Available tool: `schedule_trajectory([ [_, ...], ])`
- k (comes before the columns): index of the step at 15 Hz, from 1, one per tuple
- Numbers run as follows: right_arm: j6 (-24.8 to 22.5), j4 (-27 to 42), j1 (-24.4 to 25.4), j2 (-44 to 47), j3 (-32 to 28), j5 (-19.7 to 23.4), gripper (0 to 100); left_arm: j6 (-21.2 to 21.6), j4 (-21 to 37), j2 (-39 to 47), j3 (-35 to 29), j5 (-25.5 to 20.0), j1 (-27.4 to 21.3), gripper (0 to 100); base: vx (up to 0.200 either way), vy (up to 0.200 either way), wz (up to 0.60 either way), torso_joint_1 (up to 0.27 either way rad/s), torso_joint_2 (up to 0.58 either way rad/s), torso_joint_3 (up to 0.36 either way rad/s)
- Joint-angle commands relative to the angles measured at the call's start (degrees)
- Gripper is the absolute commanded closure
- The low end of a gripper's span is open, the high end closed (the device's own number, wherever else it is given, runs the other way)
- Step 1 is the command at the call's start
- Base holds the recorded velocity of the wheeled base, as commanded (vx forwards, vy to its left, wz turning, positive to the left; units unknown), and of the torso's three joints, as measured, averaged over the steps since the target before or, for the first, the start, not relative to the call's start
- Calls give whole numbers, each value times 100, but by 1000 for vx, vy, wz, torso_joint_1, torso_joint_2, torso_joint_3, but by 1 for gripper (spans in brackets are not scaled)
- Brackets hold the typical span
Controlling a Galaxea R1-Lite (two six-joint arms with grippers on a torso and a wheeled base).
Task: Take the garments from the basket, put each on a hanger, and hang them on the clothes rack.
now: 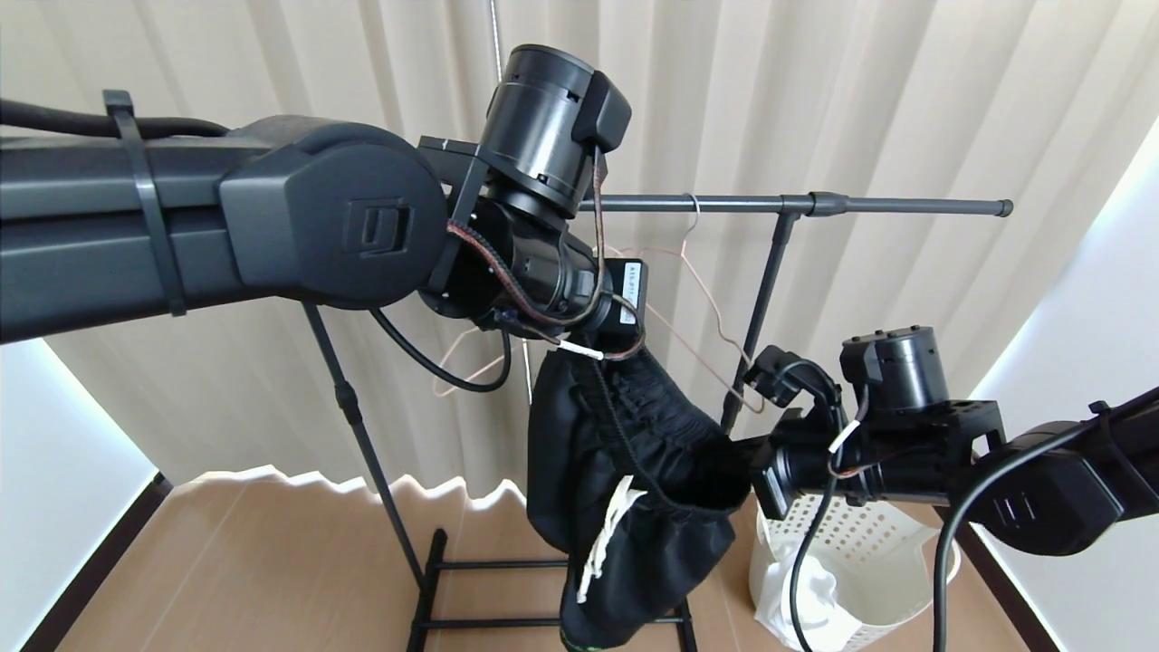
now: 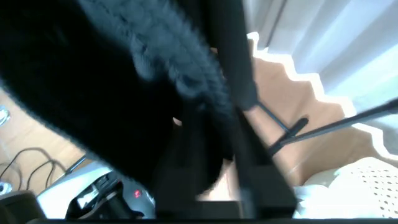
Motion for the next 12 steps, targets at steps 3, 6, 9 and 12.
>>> schedule_trajectory([
  [3,9,25,-362,-170,-261,-300,100,78,141,-323,428,-19,32,100,0,0,0,0,0,0],
  [6,247,51,-247,-487,-322,-1012,100,210,150,-490,1070,-45,102,100,0,0,0,0,0,0],
  [9,537,78,201,-680,-481,-1935,100,368,123,-578,1606,-45,120,100,0,0,0,0,0,0],
  [12,554,78,456,-794,-507,-2524,100,368,80,-604,1984,-36,111,100,0,0,0,0,0,0],
])
